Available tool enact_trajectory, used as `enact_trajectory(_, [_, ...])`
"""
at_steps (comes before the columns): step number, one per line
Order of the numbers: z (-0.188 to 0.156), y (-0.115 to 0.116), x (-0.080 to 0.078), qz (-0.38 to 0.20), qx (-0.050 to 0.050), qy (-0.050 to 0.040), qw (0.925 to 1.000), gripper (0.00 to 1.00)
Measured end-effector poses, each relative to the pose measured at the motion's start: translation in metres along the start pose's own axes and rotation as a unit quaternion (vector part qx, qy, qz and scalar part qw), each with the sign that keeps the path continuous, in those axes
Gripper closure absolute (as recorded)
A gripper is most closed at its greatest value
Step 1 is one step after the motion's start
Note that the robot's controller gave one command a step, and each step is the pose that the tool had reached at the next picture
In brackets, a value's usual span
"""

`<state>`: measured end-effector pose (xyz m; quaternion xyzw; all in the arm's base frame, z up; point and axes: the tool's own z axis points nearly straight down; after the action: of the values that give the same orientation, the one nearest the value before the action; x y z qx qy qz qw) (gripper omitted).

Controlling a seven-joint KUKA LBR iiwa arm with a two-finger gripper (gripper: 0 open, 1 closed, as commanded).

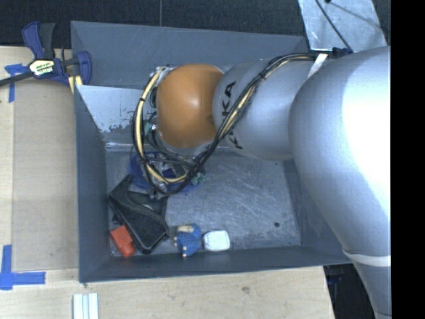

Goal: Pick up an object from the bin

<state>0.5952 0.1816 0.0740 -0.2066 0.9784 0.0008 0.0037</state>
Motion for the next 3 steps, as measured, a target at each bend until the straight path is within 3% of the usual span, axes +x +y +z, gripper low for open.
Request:
enact_trajectory(1, [-0.0013, -0.0225, 0.0593, -0.033, 0.0, -0.0052, 0.9995, 1.0])
enact_trajectory(2, [0.0026, -0.0222, 0.0618, -0.033, 0.0, 0.0007, 0.9995, 0.0])
enact_trajectory(3, [0.0012, -0.0214, 0.061, -0.033, -0.001, 0.0004, 0.9995, 1.0])
